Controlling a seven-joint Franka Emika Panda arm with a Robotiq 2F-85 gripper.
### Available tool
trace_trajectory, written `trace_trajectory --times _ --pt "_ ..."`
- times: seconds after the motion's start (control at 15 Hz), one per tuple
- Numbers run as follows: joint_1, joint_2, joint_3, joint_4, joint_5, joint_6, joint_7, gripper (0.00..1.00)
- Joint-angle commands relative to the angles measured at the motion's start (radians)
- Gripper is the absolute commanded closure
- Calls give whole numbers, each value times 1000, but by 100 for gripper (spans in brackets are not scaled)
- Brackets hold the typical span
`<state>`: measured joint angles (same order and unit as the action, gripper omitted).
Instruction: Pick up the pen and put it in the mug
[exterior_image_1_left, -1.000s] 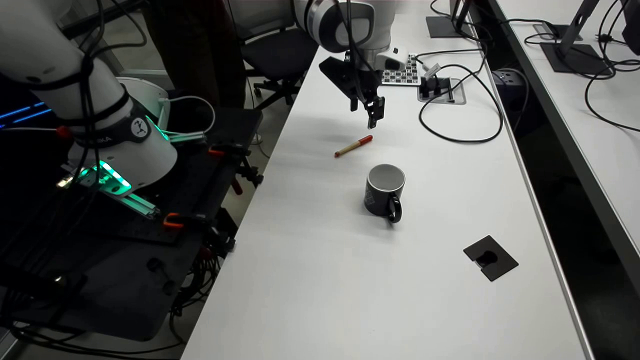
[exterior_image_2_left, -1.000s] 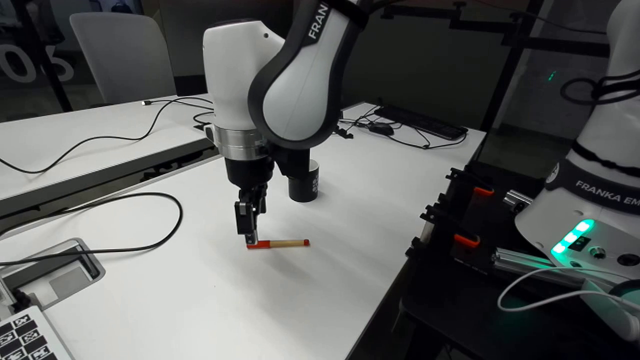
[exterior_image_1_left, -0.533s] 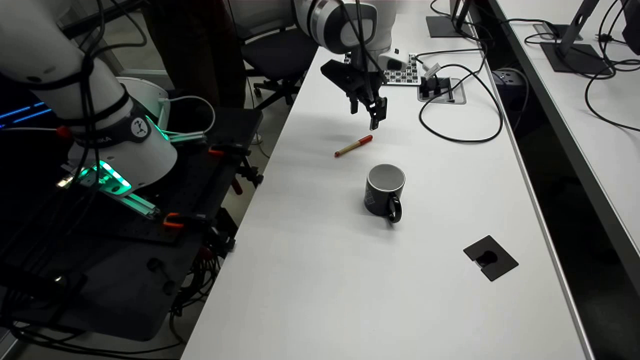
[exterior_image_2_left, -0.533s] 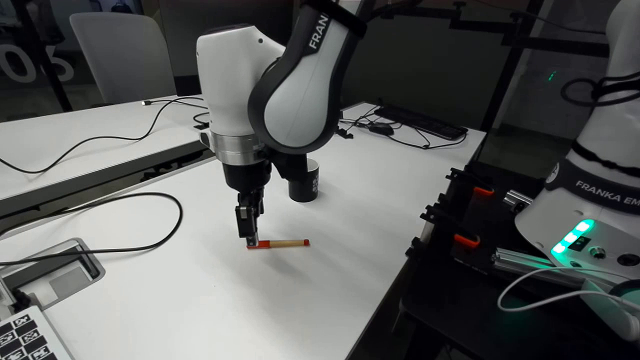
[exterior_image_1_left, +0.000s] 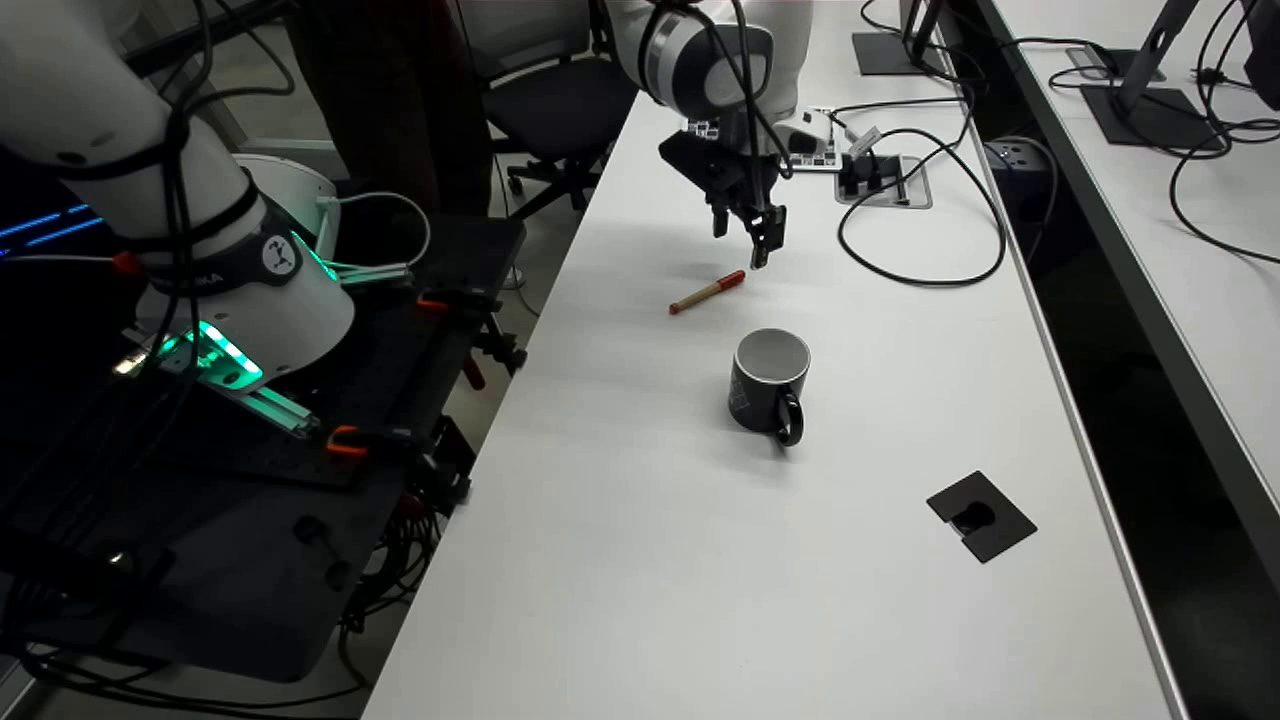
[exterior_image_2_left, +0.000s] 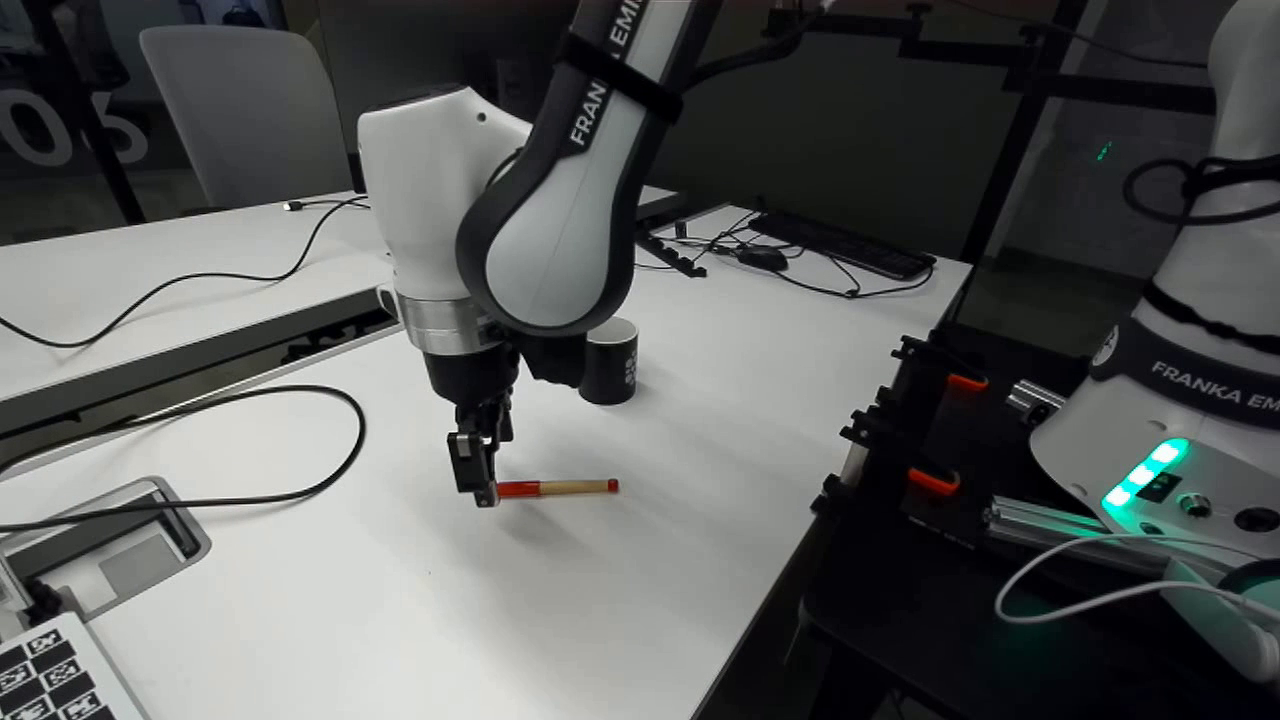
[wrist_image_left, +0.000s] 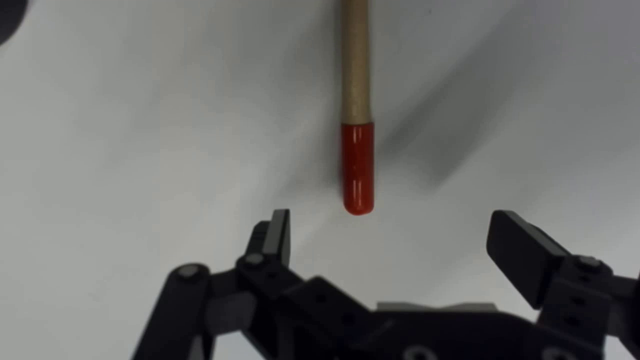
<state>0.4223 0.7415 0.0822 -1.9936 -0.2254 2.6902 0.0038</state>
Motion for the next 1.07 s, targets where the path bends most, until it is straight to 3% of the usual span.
trace_trajectory --times 0.0,0.4,0.47,0.53,1.0 --pt "21 60 -33 57 -20 -16 53 0" --pt "23 110 -41 92 -14 -30 70 0" --pt "26 114 -42 97 -14 -34 73 8" --pt "26 117 -41 102 -13 -37 75 28" --pt "38 120 -45 131 -17 -66 99 82"
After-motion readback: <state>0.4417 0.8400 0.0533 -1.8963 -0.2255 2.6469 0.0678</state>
